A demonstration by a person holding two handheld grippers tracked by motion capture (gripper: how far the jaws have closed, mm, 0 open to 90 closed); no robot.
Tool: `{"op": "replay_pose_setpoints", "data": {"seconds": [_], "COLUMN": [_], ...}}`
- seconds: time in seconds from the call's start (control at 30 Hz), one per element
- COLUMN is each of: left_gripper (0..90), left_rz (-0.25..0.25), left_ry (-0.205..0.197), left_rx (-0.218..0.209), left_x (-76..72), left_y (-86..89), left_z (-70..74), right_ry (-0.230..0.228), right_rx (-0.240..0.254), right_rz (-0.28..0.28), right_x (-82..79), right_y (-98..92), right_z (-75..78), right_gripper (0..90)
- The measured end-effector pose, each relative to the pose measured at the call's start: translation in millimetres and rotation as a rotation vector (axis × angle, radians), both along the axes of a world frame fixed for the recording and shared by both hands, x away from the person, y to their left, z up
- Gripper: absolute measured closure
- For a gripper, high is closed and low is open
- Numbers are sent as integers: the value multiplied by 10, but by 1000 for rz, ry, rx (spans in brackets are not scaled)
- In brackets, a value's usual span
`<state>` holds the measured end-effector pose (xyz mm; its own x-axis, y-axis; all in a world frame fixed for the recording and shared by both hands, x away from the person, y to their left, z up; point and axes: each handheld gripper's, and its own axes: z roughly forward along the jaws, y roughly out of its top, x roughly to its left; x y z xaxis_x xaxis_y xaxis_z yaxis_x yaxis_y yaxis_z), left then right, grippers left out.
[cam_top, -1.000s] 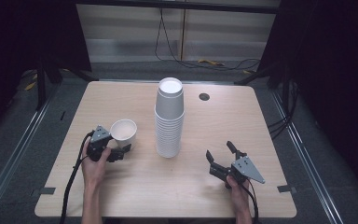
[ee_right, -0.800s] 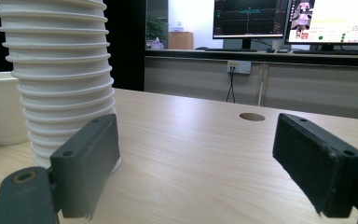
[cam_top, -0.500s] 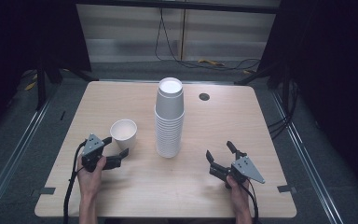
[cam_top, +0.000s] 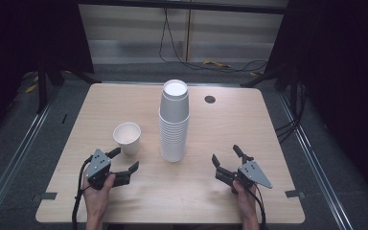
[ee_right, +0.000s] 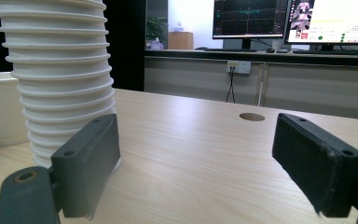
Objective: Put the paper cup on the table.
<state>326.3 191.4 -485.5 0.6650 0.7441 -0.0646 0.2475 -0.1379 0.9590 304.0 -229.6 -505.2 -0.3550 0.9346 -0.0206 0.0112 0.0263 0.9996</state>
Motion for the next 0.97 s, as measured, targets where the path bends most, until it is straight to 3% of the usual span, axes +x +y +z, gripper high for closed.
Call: {"op": "replay_pose_setpoints", "data": {"seconds": [0.07,0.13,0.27,0.43,0.53,0.57,0.67,0.73,0.8,0.9,0.97], "left_gripper": [157,157,157,156,157,157,155,157,156,157,156], "left_rz": [-7,-15,-67,-66,-20,-29,-47,-53,-70,-24,-8], "left_ry": [11,-10,-29,-35,-61,-73,-76,-91,-96,-119,-144], "left_rx": [8,-17,3,4,25,30,-8,18,4,-79,-111], "left_x": [-20,-42,-74,-83,-128,-137,-174,-185,-191,-218,-240], "left_y": [-63,-144,-323,-500,-539,-534,-576,-596,-593,-505,-465], "left_z": [-24,-43,-92,-161,-214,-216,-217,-219,-223,-243,-257], "right_ry": [1,-1,-1,-2,-1,-1,0,0,-2,1,5], "right_rx": [-2,0,0,0,1,2,1,-1,1,-1,0], "right_rz": [0,0,-3,-7,-9,-9,-8,-8,-9,-14,-29], "right_x": [-1,0,0,-2,-5,-4,-5,-5,-5,-8,-4], "right_y": [0,0,1,1,5,3,5,3,5,7,8], "right_z": [-1,0,0,-1,-1,-1,-1,-2,-2,-1,0], "right_gripper": [149,148,147,147,147,147,147,147,147,147,148]}}
